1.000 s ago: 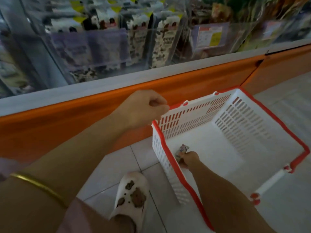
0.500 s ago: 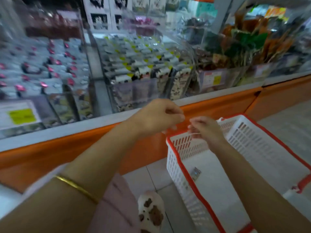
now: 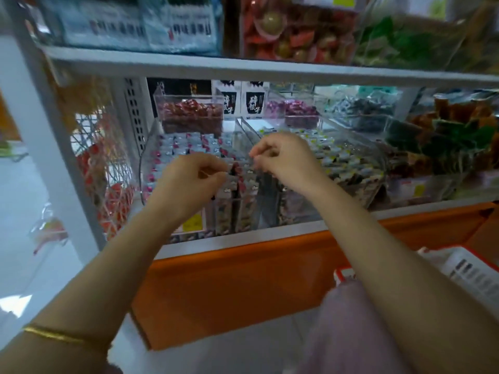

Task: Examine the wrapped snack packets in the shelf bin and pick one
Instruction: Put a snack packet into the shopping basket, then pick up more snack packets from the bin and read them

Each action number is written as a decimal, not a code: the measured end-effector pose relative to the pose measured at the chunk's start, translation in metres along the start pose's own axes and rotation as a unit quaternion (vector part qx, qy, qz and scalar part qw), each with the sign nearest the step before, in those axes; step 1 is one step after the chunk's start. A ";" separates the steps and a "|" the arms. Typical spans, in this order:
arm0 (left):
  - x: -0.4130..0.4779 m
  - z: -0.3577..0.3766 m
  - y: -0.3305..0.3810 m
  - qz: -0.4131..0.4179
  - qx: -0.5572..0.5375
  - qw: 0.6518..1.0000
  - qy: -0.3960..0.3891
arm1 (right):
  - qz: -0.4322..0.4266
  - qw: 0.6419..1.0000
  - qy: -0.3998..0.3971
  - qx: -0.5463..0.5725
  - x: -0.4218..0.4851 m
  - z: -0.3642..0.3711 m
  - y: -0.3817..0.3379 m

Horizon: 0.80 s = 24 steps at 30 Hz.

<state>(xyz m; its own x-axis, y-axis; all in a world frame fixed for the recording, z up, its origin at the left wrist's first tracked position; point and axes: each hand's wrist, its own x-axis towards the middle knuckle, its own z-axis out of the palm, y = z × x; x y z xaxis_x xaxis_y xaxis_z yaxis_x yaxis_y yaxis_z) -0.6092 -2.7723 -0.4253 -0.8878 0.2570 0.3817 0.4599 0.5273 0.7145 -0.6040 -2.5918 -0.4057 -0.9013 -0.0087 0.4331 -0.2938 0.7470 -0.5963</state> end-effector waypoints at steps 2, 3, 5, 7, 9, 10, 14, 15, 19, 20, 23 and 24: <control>0.009 -0.005 -0.005 0.024 0.055 0.998 0.010 | -0.009 0.999 -0.015 -0.044 0.011 0.006 0.001; 0.013 -0.005 -0.007 0.035 0.078 0.996 0.012 | -0.013 0.998 -0.027 -0.058 0.016 0.008 0.002; 0.021 -0.004 -0.012 0.055 0.123 0.991 0.010 | -0.023 0.995 -0.052 -0.077 0.023 0.011 0.003; 0.028 0.001 -0.017 0.064 0.150 0.987 0.002 | -0.037 0.994 -0.064 -0.086 0.027 0.013 0.005; 0.032 0.005 -0.021 0.060 0.156 0.986 -0.005 | -0.048 0.991 -0.079 -0.095 0.026 0.014 0.008; 0.033 0.006 -0.023 0.059 0.159 0.986 -0.008 | -0.053 0.990 -0.090 -0.097 0.025 0.014 0.010; 0.036 0.013 -0.025 0.074 0.167 0.983 -0.020 | -0.060 0.986 -0.125 -0.096 0.019 0.010 0.017; 0.037 0.014 -0.024 0.079 0.167 0.982 -0.024 | -0.065 0.982 -0.131 -0.120 0.017 0.010 0.019; 0.037 0.019 -0.024 0.099 0.178 0.978 -0.042 | -0.094 0.966 -0.130 -0.202 0.014 0.015 0.026; 0.037 0.020 -0.024 0.098 0.178 0.978 -0.043 | -0.096 0.968 -0.122 -0.197 0.013 0.016 0.026; 0.039 0.018 -0.024 0.095 0.158 0.983 -0.026 | -0.081 0.984 -0.107 -0.119 0.012 0.011 0.024; 0.039 0.018 -0.024 0.099 0.147 0.984 -0.013 | -0.073 0.990 -0.098 -0.074 0.011 0.009 0.023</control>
<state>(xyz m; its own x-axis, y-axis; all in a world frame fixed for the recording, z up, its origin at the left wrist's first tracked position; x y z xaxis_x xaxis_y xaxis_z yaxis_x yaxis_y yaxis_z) -0.6548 -2.7607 -0.4378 -0.7831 0.3966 0.4791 0.6023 0.6757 0.4251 -0.6239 -2.5808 -0.4205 -0.9012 -0.2421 0.3595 -0.3891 0.8171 -0.4253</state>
